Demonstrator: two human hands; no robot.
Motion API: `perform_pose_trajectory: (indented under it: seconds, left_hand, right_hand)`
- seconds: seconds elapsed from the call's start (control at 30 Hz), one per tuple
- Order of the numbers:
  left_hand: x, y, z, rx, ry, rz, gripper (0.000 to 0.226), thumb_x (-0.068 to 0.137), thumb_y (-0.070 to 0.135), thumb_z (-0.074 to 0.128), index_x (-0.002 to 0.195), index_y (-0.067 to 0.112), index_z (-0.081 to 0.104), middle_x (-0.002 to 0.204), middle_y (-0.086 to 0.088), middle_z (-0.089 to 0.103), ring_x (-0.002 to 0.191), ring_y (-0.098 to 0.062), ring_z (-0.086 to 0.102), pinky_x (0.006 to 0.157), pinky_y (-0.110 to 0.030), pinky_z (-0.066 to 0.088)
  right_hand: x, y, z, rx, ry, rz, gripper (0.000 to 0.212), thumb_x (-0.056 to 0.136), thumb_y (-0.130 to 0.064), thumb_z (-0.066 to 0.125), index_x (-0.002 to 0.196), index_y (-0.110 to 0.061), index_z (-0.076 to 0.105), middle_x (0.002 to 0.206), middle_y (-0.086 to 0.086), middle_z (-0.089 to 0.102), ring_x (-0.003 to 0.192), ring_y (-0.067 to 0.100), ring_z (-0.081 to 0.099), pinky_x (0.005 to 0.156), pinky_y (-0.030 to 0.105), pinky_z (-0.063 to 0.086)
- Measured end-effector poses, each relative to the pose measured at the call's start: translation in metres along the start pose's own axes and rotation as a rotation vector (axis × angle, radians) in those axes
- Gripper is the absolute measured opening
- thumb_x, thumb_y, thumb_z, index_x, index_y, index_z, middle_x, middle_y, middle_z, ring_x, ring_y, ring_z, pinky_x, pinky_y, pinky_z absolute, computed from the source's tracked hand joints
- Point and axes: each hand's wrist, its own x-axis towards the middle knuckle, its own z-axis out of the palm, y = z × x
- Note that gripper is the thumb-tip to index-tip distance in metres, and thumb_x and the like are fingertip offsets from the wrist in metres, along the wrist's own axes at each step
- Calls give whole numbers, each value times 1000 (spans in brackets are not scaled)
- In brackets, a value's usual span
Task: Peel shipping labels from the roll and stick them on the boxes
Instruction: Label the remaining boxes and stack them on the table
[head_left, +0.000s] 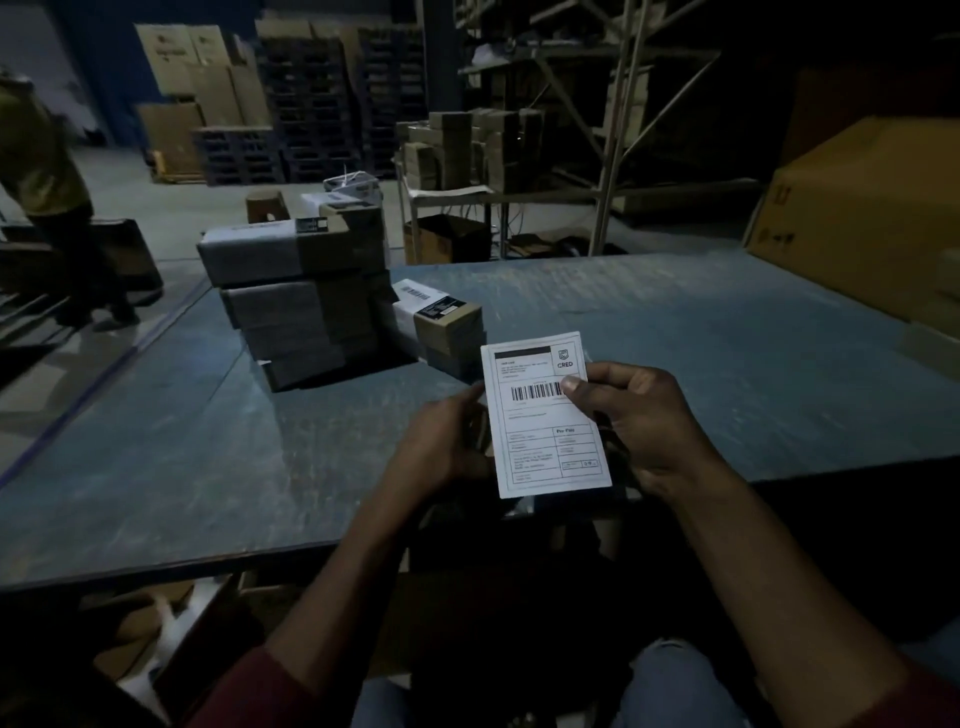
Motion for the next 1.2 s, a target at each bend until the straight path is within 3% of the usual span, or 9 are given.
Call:
perform_pose_trajectory:
  seconds: [0.13,0.27,0.33,0.47,0.6,0.67,0.9,1.07,1.2]
  left_hand:
    - [22,20,29,-87,-31,100,89,66,60,77,146,28,55,132,10,72,118,-10,69,98,-37,58]
    - [26,3,30,-338,37,-68,87,77,13,91,153,22,50,145,2,63,133,-10,58,94,-17,53]
    - [23,-1,24,-472,82,-109,68,85,3,82,145,24,60,137,4,69,130,-8,61,99,-25,56]
    - [23,18,24,-682,168,-137,42,93,22,75,134,22,65,102,9,80,98,-4,75,72,-16,57]
    - [35,26,35,-639,256,-213,48,87,15,84,132,11,67,81,-3,80,79,-20,76,76,-47,62]
    - [41,24,39,-621,279,-244,47,84,8,86,128,11,70,75,-6,79,72,-22,76,76,-50,62]
    - [46,25,42,-498,300,-260,40,82,15,89,119,15,73,72,2,78,67,-12,77,70,-37,61]
    - [47,21,38,-511,284,-271,41,80,13,90,117,13,74,73,-1,79,70,-16,78,78,-42,63]
    - [49,21,30,-486,303,-245,25,80,6,87,103,16,81,75,1,79,64,-5,74,59,-23,56]
  right_hand:
    - [3,-4,-26,-38,80,15,9,93,-2,72,101,1,76,89,18,79,71,28,77,56,32,60]
    - [10,-4,-45,-75,123,22,7,93,-2,72,97,3,75,87,20,79,71,30,76,61,37,64]
    - [14,-1,-49,-93,127,29,8,93,-3,73,98,3,75,89,19,79,76,32,77,66,41,64]
    - [21,4,-41,-135,118,37,6,91,-2,76,95,2,76,89,18,79,87,39,77,80,52,64]
    - [27,7,-31,-165,132,54,10,88,-1,79,96,4,75,89,21,78,85,40,77,82,59,62]
    - [28,9,-30,-213,131,72,15,86,-1,80,99,6,75,90,21,78,85,39,77,82,59,62]
    - [32,8,-35,-405,125,84,14,81,-2,84,94,1,78,82,11,79,72,26,79,71,49,66]
    - [33,2,-33,-522,117,59,18,77,-10,88,92,-7,78,77,3,79,69,16,78,65,37,65]
    - [34,-4,-35,-476,250,47,22,81,-16,86,97,-9,72,81,10,76,60,19,75,50,31,59]
